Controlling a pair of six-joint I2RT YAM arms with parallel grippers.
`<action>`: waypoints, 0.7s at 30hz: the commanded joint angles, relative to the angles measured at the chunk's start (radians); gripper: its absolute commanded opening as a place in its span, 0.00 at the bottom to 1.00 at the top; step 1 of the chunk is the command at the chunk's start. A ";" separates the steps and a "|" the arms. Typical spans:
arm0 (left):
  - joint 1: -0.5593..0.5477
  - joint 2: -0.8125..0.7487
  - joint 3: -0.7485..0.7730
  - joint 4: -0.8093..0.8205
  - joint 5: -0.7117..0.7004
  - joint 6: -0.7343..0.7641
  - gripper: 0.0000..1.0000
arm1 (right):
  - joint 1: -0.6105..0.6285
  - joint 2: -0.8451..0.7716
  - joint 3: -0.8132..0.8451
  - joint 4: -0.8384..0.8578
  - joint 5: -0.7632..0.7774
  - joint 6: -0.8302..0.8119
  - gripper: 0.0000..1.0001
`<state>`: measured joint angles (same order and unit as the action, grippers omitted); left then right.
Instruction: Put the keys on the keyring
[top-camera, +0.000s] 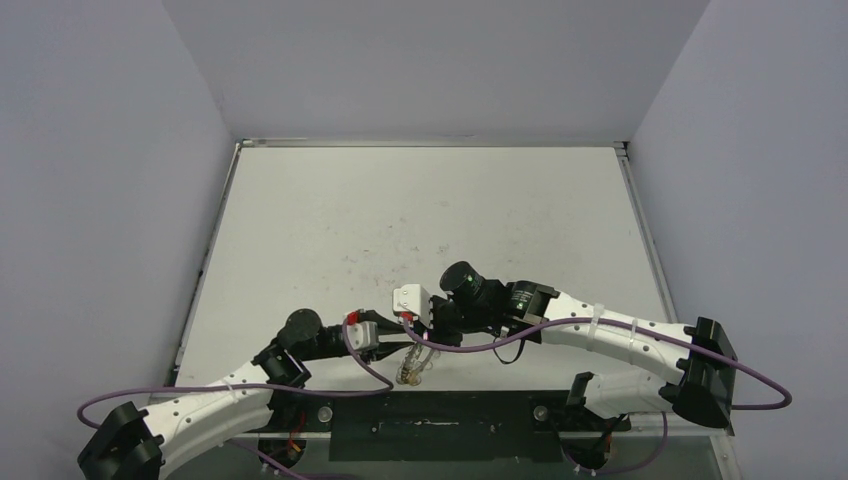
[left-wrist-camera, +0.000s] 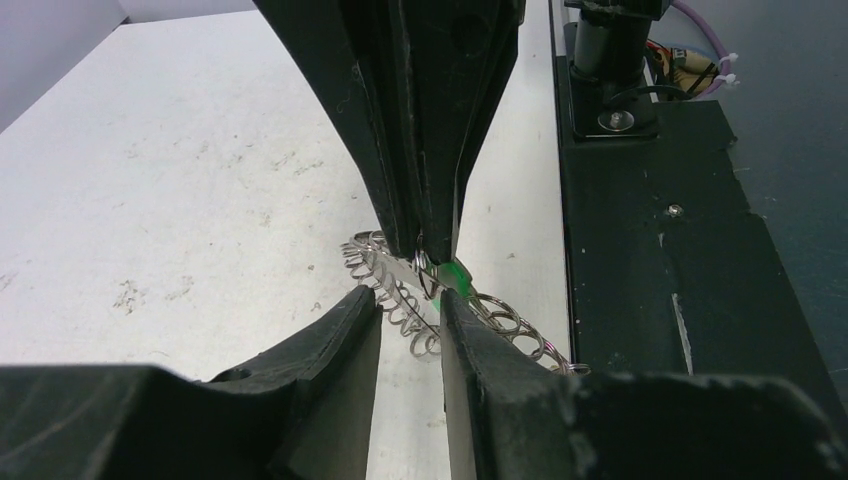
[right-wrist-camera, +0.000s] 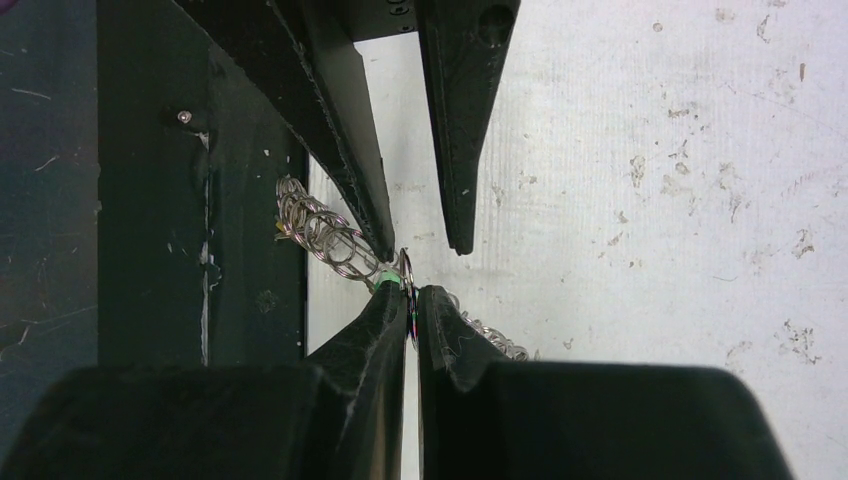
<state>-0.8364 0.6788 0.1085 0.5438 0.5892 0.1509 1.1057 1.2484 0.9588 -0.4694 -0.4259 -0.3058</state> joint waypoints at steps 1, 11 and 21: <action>-0.004 0.017 0.028 0.117 0.050 -0.038 0.28 | -0.005 -0.002 0.018 0.063 -0.015 -0.009 0.00; -0.003 -0.001 0.034 0.105 0.042 -0.048 0.20 | -0.005 0.005 0.021 0.067 -0.020 -0.010 0.00; -0.004 0.070 0.051 0.135 0.049 -0.060 0.12 | -0.004 0.014 0.027 0.066 -0.030 -0.007 0.00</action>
<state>-0.8364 0.7307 0.1154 0.6197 0.6197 0.1074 1.1015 1.2568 0.9588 -0.4599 -0.4335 -0.3061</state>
